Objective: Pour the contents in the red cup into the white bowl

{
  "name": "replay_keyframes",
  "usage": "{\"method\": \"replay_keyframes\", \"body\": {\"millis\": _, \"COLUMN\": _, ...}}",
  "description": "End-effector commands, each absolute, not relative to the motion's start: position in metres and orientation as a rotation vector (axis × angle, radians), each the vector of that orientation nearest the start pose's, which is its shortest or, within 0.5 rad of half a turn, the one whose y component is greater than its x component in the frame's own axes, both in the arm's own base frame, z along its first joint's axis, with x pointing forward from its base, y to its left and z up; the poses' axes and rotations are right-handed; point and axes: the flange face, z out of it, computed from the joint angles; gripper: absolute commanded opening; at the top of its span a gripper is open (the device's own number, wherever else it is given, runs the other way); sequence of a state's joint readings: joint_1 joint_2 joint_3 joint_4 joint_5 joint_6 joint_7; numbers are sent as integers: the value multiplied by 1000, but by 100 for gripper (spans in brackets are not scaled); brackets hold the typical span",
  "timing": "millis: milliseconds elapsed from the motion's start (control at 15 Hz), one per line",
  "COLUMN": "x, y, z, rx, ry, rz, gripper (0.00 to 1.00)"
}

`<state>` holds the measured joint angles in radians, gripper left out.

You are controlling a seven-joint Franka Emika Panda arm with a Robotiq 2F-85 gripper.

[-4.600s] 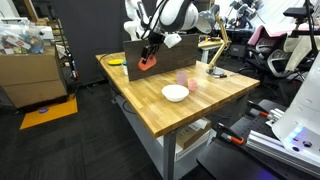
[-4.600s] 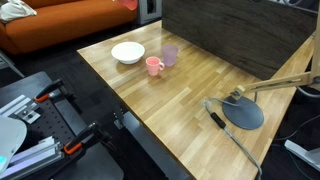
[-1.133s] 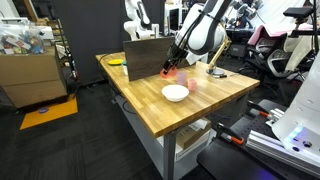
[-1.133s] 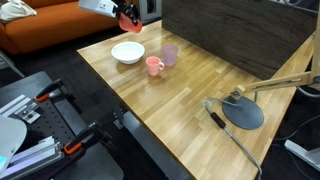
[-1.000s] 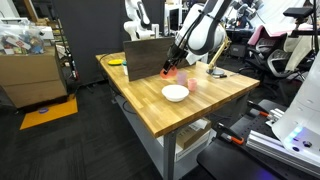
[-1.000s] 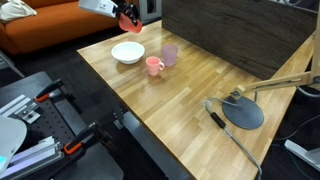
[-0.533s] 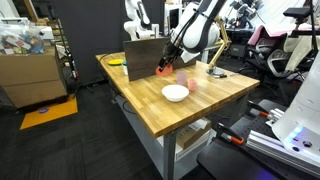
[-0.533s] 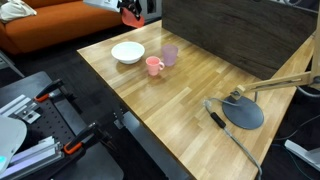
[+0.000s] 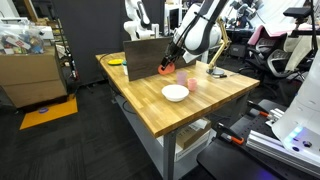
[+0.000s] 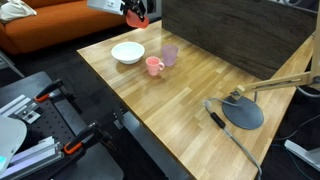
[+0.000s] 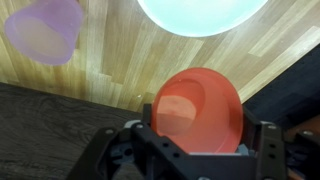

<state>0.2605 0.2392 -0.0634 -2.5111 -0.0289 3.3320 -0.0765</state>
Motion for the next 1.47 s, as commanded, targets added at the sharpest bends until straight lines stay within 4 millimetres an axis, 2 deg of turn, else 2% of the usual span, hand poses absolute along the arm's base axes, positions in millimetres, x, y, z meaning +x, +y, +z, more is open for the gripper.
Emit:
{"method": "replay_keyframes", "body": {"millis": 0, "x": 488, "y": 106, "z": 262, "rx": -2937, "ry": -490, "rz": -969, "gripper": 55}}
{"method": "replay_keyframes", "body": {"millis": 533, "x": 470, "y": 114, "z": 249, "rx": -2948, "ry": -486, "rz": -983, "gripper": 55}}
{"method": "replay_keyframes", "body": {"millis": 867, "x": 469, "y": 117, "z": 242, "rx": -2964, "ry": -452, "rz": -940, "gripper": 55}}
{"method": "replay_keyframes", "body": {"millis": 933, "x": 469, "y": 118, "z": 242, "rx": -2963, "ry": -452, "rz": -939, "gripper": 80}}
{"method": "replay_keyframes", "body": {"millis": 1400, "x": 469, "y": 118, "z": 242, "rx": -2963, "ry": -451, "rz": -938, "gripper": 80}}
